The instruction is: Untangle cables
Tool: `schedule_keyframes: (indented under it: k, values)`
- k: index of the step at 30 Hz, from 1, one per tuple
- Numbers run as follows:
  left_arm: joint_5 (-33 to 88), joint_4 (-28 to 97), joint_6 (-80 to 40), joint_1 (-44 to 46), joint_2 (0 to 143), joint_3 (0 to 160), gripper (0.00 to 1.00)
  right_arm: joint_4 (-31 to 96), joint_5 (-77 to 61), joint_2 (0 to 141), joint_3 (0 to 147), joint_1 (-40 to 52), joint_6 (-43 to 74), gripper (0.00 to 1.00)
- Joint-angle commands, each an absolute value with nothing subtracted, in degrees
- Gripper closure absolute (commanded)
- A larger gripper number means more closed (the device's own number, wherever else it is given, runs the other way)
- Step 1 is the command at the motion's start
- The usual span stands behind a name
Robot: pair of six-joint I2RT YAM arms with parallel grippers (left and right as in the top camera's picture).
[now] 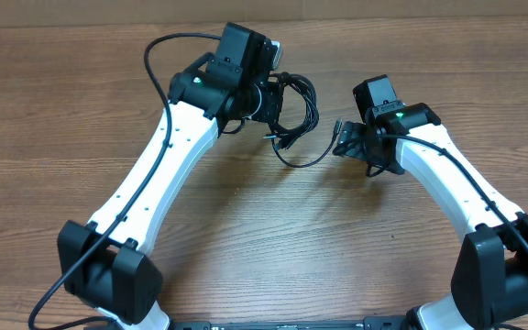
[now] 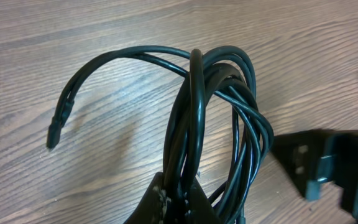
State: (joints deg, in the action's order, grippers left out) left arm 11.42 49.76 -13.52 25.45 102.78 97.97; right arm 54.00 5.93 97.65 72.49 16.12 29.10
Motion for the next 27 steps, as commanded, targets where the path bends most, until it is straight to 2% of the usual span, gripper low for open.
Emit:
schedule_keyframes:
  k: [1,4,5,6,7,9,11,13,18,20,22,25,27]
  values:
    - [13.08,50.96,-13.85,25.63,101.19,98.35,0.96,54.41,-0.54,97.62,75.35,15.33,22.59,0.07]
    - [12.93,52.62,-13.67,25.63,101.19,98.35,0.96,54.65,-0.32,97.62,78.81,13.72,21.74,0.06]
    - [12.93,53.17,-13.69,25.63,101.19,98.35,0.96,54.57,-1.26,97.62,80.31,12.99,21.65,0.00]
    - [12.91,53.45,-13.69,25.63,101.19,98.35,0.96,54.46,-4.60,97.62,81.82,12.34,19.53,0.00]
    - [12.91,53.76,-13.69,25.63,101.19,98.37,0.96,54.30,-9.41,97.62,83.18,11.77,16.47,0.00]
    - [12.97,53.54,-13.76,25.63,101.19,98.37,0.96,53.52,-33.50,97.62,86.19,10.79,5.82,0.00]
    - [13.21,53.06,-13.82,25.63,101.19,98.35,0.96,53.71,-40.40,97.65,86.26,10.81,4.60,0.00]
    - [13.21,52.69,-13.98,25.63,101.19,98.37,0.96,54.85,-40.12,97.73,86.17,11.29,4.60,0.00]
    - [16.67,51.13,-13.96,25.63,101.19,98.37,0.96,57.34,-27.73,97.97,85.47,13.08,4.67,0.01]
    - [17.17,50.76,-13.96,25.63,101.19,98.37,0.96,57.41,-24.84,98.08,85.45,13.52,4.67,0.05]
    - [17.76,50.74,-13.98,25.63,101.19,98.37,0.96,56.84,-22.44,98.08,85.45,13.67,4.67,0.14]
    - [18.06,50.83,-13.98,25.63,101.19,98.37,0.96,55.61,-20.91,98.08,85.45,13.65,4.84,0.39]
    - [18.13,50.83,-14.00,25.65,101.19,98.37,0.96,54.68,-20.14,98.10,85.45,13.67,6.11,0.46]
